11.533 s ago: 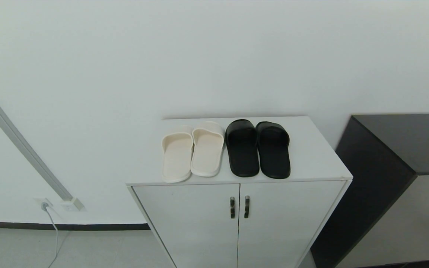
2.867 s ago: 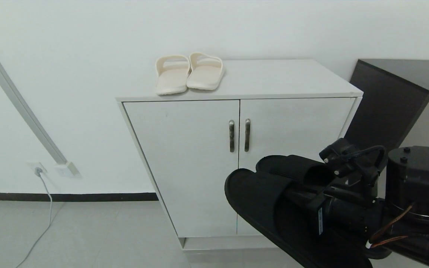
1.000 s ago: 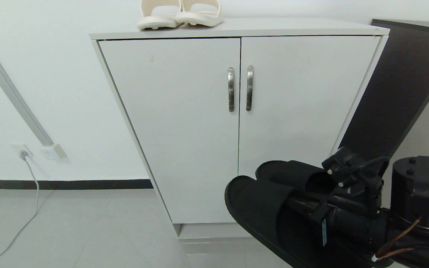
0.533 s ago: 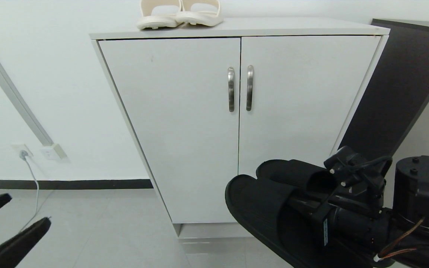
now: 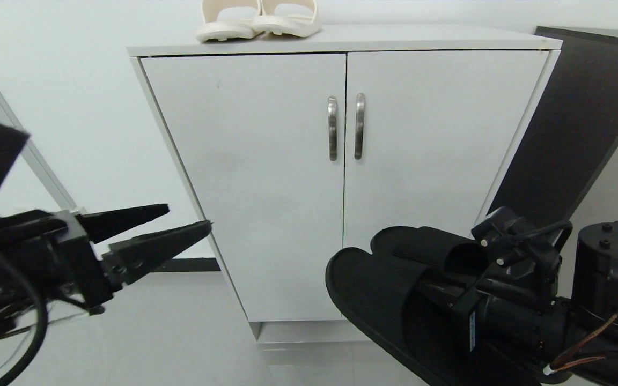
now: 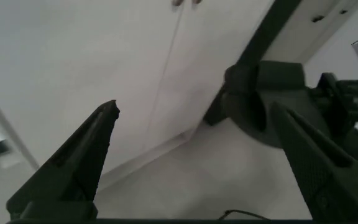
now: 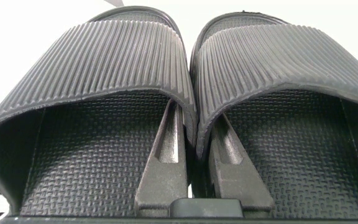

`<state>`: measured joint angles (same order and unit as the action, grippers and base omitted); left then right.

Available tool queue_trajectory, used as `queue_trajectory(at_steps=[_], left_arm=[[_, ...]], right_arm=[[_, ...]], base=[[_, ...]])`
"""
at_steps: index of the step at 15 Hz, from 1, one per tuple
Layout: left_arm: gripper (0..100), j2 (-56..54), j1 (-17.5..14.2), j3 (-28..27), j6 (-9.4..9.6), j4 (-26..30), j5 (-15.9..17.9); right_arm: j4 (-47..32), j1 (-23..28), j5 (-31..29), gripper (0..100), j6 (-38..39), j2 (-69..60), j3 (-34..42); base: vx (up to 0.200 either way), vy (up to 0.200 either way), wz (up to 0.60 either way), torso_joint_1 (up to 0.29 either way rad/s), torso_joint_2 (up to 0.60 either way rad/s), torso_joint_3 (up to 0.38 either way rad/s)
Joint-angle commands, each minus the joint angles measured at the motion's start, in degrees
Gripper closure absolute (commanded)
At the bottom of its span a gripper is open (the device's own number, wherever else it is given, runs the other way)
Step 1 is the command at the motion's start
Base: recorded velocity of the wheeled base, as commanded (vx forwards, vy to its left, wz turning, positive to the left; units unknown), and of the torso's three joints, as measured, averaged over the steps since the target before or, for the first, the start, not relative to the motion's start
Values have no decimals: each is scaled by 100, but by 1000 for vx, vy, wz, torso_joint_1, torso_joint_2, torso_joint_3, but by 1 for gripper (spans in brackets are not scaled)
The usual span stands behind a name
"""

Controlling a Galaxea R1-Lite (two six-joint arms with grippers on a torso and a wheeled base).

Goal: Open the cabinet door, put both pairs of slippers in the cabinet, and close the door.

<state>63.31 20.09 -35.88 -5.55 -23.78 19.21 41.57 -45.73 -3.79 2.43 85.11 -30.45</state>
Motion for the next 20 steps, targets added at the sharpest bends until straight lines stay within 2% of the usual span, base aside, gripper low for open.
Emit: queue_trajectory(at_steps=[1,2,3,7,9,11,13,16,18,19,20], left_arm=[[0,912,672,-552,-236,-293,12],[0,1052,865,-737,-421,-425,30],[0,1237,1023,-930,-465,-452,39],[0,2089,1401,-1651,-447,-487,48],[0,2502,1559,-1985,-465,-654,329],[0,2757,1595,-2292,-482,-680,584],[0,3074,1621,-2767,-491,-663,645],[0,3452,1700,-3162,-526,-654,672],[0,3557,1700,-3347,-702,-663,733],[0,3601,1691,-3426,-816,-663,1049],[0,3610,1674,-3470,-878,-654,1208]], right_arm=[[0,2,1,100,4,23,4],[0,11,1,100,12,23,-5],[0,11,10,100,12,14,-5],[0,29,10,100,4,40,39],[0,46,63,100,12,102,48],[18,46,124,100,4,190,101],[167,46,195,100,21,163,145],[220,81,239,100,30,190,206],[220,134,247,100,30,181,206],[220,152,300,100,30,172,206],[220,169,344,100,30,172,206]], base=[[0,0,0,0,0,0],[0,0,0,0,0,0],[0,0,0,0,0,0],[0,0,0,0,0,0],[0,0,0,0,0,0],[0,0,0,0,0,0],[0,0,0,0,0,0],[0,0,0,0,0,0],[0,0,0,0,0,0],[0,0,0,0,0,0],[0,0,0,0,0,0]])
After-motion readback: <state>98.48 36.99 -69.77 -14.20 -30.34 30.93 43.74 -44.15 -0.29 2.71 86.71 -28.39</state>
